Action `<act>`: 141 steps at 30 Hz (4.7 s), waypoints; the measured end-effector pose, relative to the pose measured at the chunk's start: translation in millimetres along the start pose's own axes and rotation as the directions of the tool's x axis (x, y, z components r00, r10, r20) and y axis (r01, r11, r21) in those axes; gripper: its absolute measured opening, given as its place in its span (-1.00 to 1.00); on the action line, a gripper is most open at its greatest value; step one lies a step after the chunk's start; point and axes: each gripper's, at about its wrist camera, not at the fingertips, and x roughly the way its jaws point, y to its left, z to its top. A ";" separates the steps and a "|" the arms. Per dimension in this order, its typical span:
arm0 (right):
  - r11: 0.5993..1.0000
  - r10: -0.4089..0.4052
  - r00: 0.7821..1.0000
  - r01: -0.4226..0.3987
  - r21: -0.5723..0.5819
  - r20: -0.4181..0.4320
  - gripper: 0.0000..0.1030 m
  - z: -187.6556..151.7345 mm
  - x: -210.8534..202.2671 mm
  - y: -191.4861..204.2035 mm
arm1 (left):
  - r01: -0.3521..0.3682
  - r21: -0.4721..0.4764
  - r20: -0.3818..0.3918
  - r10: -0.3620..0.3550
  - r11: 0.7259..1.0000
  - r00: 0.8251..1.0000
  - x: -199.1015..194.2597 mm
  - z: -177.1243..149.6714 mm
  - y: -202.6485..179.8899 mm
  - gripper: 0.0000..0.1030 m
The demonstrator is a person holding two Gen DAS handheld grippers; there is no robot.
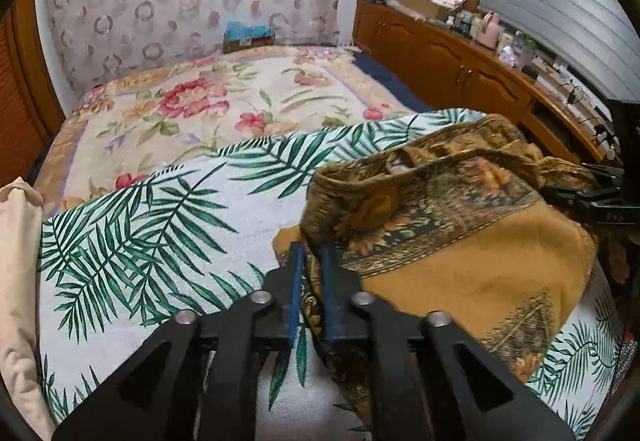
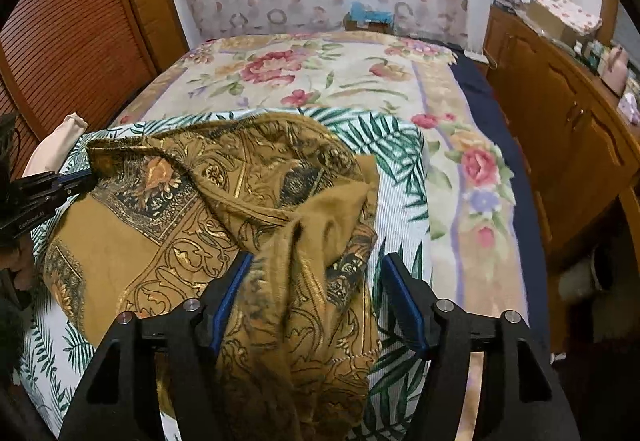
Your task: Fold small clothes
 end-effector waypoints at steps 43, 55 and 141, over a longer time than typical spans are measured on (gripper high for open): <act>0.851 0.352 0.901 -0.194 -0.487 0.256 -0.68 64.5 -81.2 207.6 | 0.067 -0.240 0.384 0.032 0.969 0.923 -244.3 -76.8 156.0 -0.85; 0.692 0.405 0.905 -0.212 -0.690 0.128 -0.69 136.3 -8.9 345.4 | -0.015 -0.461 0.345 0.195 0.887 0.918 -236.1 -148.8 255.7 -0.85; 0.907 0.342 0.903 -0.246 -0.341 0.259 0.34 42.2 -20.3 252.1 | -0.211 -0.225 0.331 0.278 0.951 0.902 -233.1 -132.5 138.8 0.99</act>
